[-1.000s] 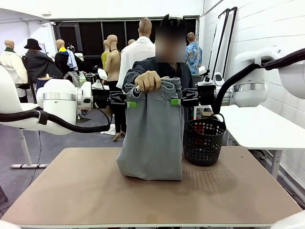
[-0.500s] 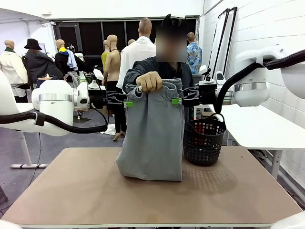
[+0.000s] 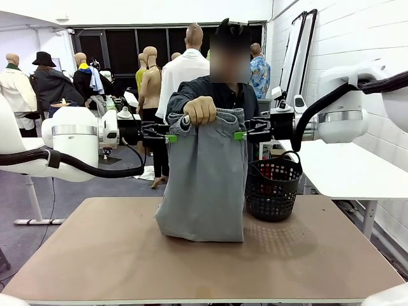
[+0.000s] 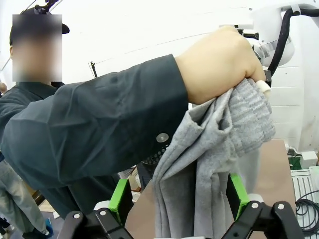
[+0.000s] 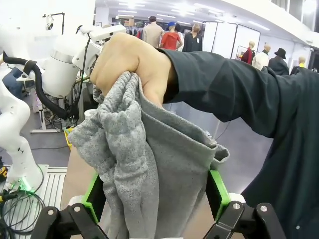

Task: Fold the training pants.
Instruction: Release the ends of the Training pants and then grab the overlapped ends.

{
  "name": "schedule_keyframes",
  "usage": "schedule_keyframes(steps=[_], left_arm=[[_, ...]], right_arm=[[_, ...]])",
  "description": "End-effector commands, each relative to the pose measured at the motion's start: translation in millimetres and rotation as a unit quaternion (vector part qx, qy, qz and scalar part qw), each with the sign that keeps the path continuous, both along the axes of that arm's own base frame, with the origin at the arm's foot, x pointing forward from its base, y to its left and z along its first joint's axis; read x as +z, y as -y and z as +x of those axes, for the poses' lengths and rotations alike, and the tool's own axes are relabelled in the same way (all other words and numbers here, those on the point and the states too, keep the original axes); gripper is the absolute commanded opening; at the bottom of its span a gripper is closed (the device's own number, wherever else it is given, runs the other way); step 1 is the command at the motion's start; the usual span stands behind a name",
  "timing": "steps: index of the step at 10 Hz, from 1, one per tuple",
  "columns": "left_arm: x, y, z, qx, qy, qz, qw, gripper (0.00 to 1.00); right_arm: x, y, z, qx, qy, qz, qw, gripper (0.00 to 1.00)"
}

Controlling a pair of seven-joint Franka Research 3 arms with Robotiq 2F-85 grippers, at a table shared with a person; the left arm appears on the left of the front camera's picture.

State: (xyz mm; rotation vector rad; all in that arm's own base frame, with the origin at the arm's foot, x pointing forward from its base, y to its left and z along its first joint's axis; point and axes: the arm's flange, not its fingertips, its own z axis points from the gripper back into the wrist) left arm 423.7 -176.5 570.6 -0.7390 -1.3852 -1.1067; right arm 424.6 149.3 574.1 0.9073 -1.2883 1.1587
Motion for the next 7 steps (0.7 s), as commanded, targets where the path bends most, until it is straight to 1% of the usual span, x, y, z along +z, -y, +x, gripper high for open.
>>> schedule_keyframes(steps=[1, 3, 6, 7], left_arm=[[-4.3, 2.3, -2.1, 0.018, 0.022, -0.010, 1.000, 1.00], [-4.9, 4.4, 0.2, 0.020, 0.029, -0.012, 0.999, 1.00], [-6.2, 8.8, 6.2, 0.044, 0.052, -0.012, 0.998, 1.00], [-6.2, 9.4, 6.8, 0.047, 0.053, -0.016, 0.997, 1.00]], right_arm=[[-1.9, 1.3, -5.5, -0.014, 0.000, 0.001, 1.000, 1.00], [-3.2, -0.2, -3.9, -0.016, 0.001, 0.004, 1.000, 1.00], [-3.8, -0.4, -0.6, -0.018, 0.005, 0.009, 1.000, 1.00], [-3.4, -0.3, -0.4, -0.019, 0.007, 0.010, 1.000, 1.00]])
